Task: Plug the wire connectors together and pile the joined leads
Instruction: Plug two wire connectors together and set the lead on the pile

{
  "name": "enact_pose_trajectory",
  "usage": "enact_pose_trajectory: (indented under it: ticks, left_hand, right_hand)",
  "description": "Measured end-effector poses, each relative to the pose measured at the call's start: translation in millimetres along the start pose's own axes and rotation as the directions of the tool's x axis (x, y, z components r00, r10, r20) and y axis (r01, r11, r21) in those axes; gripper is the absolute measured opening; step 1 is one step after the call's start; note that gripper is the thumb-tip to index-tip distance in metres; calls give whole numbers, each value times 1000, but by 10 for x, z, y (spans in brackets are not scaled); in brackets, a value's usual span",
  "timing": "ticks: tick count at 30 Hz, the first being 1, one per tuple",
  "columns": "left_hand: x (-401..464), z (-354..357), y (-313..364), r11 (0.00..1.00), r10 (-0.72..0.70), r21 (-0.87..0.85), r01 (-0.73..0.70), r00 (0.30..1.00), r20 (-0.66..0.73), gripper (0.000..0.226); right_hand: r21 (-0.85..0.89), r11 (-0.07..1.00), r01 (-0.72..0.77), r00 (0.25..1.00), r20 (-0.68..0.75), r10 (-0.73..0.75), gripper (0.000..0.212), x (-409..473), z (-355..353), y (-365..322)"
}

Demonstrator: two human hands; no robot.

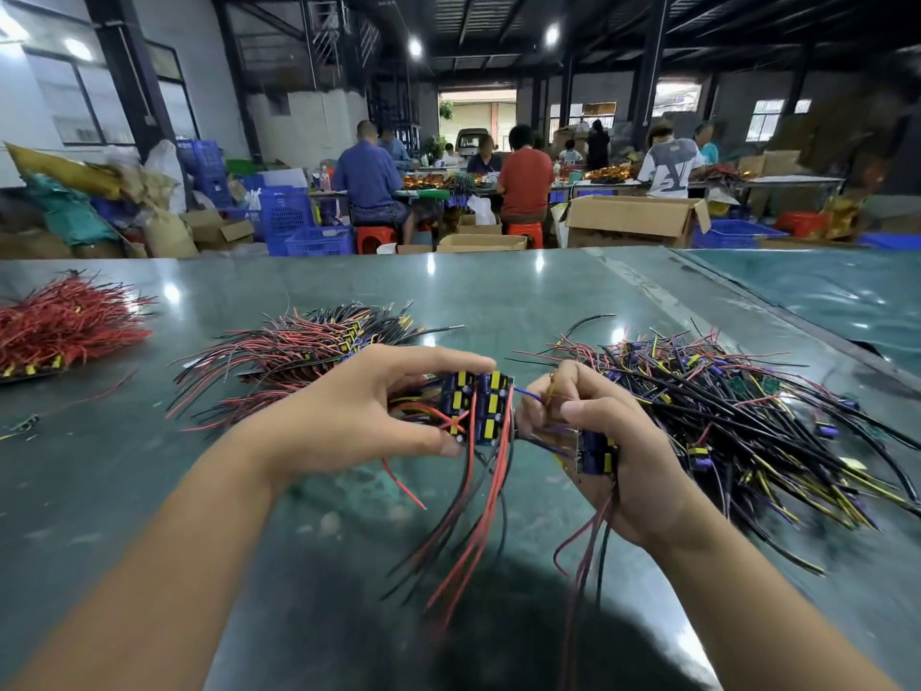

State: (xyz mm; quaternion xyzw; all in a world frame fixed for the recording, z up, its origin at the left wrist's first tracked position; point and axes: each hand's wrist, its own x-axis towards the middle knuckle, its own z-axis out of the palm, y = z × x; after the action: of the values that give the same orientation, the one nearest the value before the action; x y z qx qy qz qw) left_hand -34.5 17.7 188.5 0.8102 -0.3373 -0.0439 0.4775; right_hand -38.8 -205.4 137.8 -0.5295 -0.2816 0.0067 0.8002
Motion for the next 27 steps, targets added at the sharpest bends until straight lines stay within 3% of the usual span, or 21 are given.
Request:
enact_pose_trajectory:
  ticks: [7, 10, 15, 21, 27]
  left_hand:
    - [-77, -151, -23, 998, -57, -5, 58, 990, 126, 59]
    - [-109, -173, -67, 998, -36, 56, 34, 999, 36, 59]
    - [-219, -216, -185, 995, 34, 100, -13, 978, -208, 61]
    - [-253, -369, -204, 951, 22, 305, 44, 978, -208, 61]
    - [-269, -453, -228, 922, 2, 381, 63, 986, -167, 67]
  right_hand:
    - [-86, 995, -48, 995, 80, 55, 11, -16, -26, 10]
    - [-100, 993, -57, 997, 49, 62, 9, -21, -25, -1]
    - [-220, 960, -173, 968, -217, 125, 26, 27, -87, 52]
    - [-260, 939, -223, 949, -279, 148, 11, 23, -120, 24]
    - [-343, 917, -205, 952, -286, 106, 8, 31, -137, 40]
